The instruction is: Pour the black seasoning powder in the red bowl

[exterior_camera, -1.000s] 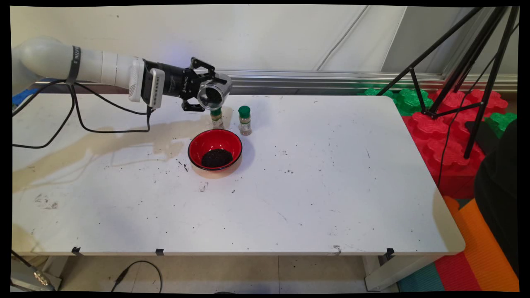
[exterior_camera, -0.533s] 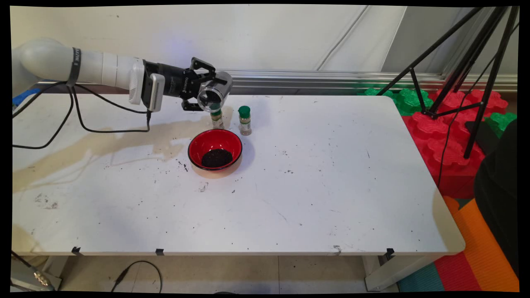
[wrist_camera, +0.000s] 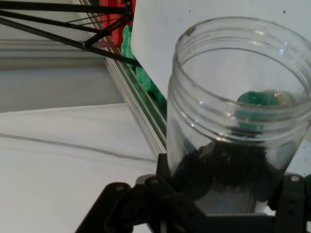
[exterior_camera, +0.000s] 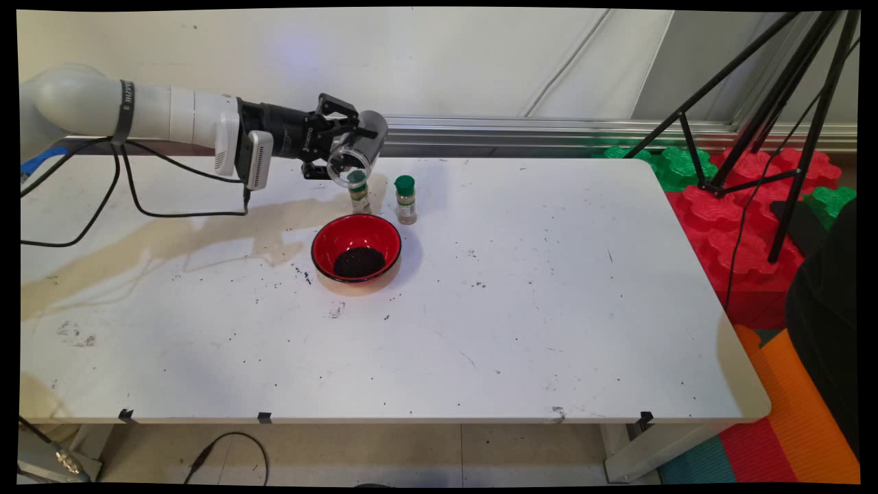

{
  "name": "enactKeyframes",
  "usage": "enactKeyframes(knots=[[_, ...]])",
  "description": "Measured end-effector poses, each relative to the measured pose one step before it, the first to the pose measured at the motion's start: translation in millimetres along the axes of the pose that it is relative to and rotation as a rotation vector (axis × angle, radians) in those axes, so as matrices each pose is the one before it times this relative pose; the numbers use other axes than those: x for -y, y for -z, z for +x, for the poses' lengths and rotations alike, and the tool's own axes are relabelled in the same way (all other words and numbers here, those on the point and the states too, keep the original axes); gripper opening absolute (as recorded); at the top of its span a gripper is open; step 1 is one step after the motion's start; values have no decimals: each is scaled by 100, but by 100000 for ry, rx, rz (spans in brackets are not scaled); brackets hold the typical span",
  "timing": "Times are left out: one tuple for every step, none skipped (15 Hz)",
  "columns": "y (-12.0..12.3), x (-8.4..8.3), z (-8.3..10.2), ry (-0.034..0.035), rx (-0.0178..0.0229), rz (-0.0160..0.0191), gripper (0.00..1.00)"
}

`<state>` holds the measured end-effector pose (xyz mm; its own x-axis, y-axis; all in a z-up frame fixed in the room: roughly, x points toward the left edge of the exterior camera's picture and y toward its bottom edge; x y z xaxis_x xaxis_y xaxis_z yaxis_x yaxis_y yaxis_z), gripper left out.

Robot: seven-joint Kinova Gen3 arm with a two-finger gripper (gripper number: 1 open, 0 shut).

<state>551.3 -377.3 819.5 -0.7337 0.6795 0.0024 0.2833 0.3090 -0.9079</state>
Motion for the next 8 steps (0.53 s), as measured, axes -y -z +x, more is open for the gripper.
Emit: enactKeyframes(knots=[[-1, 26, -2, -1797, 157, 306, 0], [4, 26, 3, -1506, 142, 269, 0], [0, 34, 6, -1976, 150, 337, 0], [15, 20, 6, -1517, 119, 222, 0], [2, 31, 3, -1529, 102, 279, 0], [-7, 27, 4, -1066, 35, 169, 0], [9, 39, 1, -1604, 103, 305, 0], [7, 28, 0, -1095, 58, 197, 0]])
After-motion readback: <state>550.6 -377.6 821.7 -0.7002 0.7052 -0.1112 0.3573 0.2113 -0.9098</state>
